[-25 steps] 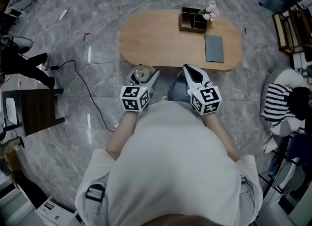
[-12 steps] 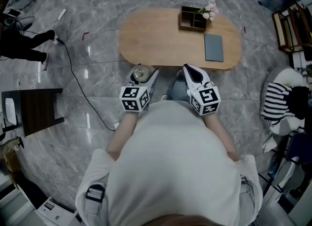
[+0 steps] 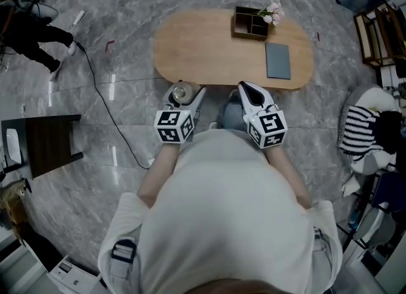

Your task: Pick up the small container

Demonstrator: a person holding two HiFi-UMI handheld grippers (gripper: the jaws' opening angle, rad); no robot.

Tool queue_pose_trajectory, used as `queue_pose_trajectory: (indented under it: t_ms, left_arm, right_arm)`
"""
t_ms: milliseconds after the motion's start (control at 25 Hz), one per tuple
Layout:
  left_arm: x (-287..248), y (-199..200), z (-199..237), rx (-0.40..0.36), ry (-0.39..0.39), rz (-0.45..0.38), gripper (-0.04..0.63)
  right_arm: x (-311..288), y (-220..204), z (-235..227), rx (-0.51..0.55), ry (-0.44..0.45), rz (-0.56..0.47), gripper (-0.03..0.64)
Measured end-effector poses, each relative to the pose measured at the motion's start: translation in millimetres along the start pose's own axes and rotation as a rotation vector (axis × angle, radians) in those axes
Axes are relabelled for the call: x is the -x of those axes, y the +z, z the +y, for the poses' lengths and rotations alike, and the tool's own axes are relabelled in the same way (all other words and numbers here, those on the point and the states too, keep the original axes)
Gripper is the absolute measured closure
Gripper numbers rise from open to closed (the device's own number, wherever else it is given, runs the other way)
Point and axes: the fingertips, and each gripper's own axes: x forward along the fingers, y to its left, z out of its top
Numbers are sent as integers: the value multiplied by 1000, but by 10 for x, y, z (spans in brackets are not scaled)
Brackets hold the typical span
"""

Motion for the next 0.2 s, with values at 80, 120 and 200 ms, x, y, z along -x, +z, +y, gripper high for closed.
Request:
queue_pose_trajectory:
  t_ms: [80,120,200]
  left_arm:
    - [-20,17,5,-1,0,-2,239]
    - [-29,23,9,-1,0,-3,239]
    - [-46,32,16,-2,0,-5,239]
  right_arm:
    - [-12,-6,-16,-2,0,1,620]
    - [-20,-11,-21,-2,0,1,620]
    - [-35,-19,-28,-3,1,2,620]
